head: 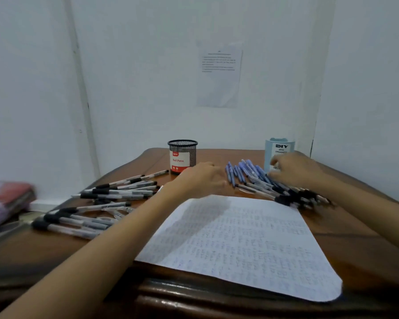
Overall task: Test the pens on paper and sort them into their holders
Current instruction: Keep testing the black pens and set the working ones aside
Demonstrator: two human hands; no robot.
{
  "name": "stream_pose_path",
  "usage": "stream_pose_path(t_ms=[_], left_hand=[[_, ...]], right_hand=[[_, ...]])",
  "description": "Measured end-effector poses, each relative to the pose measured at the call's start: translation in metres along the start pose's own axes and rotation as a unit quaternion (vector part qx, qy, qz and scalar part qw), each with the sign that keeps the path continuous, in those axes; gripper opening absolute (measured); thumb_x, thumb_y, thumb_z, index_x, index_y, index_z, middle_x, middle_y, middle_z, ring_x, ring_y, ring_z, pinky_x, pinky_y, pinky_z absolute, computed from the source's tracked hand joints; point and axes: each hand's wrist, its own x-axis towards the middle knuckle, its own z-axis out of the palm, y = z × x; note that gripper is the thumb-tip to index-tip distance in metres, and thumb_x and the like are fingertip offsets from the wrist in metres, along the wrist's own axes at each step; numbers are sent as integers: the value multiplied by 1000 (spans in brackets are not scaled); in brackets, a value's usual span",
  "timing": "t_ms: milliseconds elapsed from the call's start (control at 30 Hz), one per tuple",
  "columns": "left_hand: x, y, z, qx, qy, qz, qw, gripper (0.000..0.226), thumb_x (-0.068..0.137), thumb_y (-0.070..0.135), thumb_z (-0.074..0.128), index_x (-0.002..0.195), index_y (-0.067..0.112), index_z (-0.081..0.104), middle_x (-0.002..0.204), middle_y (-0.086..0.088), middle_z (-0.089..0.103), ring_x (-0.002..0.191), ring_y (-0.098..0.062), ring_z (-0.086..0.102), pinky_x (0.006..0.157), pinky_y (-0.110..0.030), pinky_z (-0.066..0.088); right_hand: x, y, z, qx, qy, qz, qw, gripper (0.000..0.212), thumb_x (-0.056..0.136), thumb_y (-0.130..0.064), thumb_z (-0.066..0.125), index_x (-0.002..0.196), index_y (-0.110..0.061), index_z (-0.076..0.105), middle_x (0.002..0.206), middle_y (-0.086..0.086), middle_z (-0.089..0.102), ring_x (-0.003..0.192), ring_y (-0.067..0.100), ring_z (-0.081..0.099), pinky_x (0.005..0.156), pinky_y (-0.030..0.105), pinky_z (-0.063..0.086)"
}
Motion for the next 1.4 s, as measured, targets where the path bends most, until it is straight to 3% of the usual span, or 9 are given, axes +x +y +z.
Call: stream_pose_path(t_ms=[100, 233, 500, 633, 767, 900, 1100, 1233, 1400], left_hand=[[-4, -32, -24, -21, 27, -47, 998, 33, 96, 31, 44, 122, 16, 58, 128, -2, 55, 116, -19, 49, 89, -26, 37], [-24, -95, -40, -11, 39, -137, 990, 33, 95, 30, 45, 123, 17, 58, 129, -3, 56, 116, -20, 49, 94, -31, 39], [-72, -204, -29, 1, -19, -283, 959, 42, 98, 24, 41, 136, 5, 45, 140, -14, 45, 128, -27, 41, 98, -26, 32], [-75, -218, -18, -26, -59, -289, 955, 44, 101, 29, 35, 139, 8, 40, 146, -12, 39, 132, -25, 37, 100, -25, 29], [-72, -219, -16, -44, -78, -283, 955, 42, 100, 31, 36, 137, 11, 44, 143, -11, 42, 130, -26, 39, 104, -29, 30], [-73, -212, -20, -37, -27, -276, 960, 42, 100, 26, 38, 138, 10, 42, 145, -10, 41, 132, -24, 37, 103, -25, 28], [-67, -177, -38, -41, 29, -230, 972, 40, 99, 27, 40, 136, 12, 44, 143, -9, 43, 131, -23, 38, 105, -30, 28], [-56, -126, -48, -52, 36, -170, 983, 39, 99, 24, 40, 137, 14, 43, 143, -7, 42, 131, -22, 37, 104, -30, 28], [-40, -64, -45, -49, 19, -111, 992, 41, 97, 28, 45, 137, 21, 43, 144, -4, 42, 130, -21, 39, 107, -33, 31]], right_hand=[[18, -53, -13, 5, 3, -92, 996, 32, 94, -34, 47, 119, -17, 58, 121, 6, 59, 107, 23, 55, 78, 27, 38], [51, -140, -6, 40, -23, -181, 982, 34, 90, -28, 52, 123, -22, 55, 125, 3, 55, 114, 22, 51, 81, 27, 37], [105, -250, 59, -10, -67, -313, 947, 54, 89, -11, 54, 140, -8, 35, 143, 12, 35, 131, 28, 32, 106, 36, 32], [117, -257, 80, -15, -34, -327, 944, 28, 93, -12, 49, 121, -10, 56, 126, 9, 51, 115, 23, 45, 94, 32, 38], [118, -251, 78, 10, 31, -316, 948, 13, 90, -12, 55, 98, -11, 65, 107, 7, 63, 95, 21, 57, 73, 27, 45], [112, -233, 58, 7, 49, -313, 949, 18, 88, -16, 60, 105, -16, 64, 116, 2, 60, 110, 20, 53, 81, 32, 43], [94, -171, -4, 206, 1, -250, 946, 14, 83, -18, 69, 96, -20, 67, 93, -3, 64, 90, 13, 58, 67, 28, 47], [57, -109, -39, 432, -47, -165, 885, 3, 85, -20, 68, 87, -19, 66, 85, 0, 68, 73, 9, 63, 49, 19, 51], [6, -47, -51, 627, 26, -3, 778, 24, 99, -31, 43, 84, -14, 49, 68, -1, 71, 46, 12, 61, 38, 18, 43]])
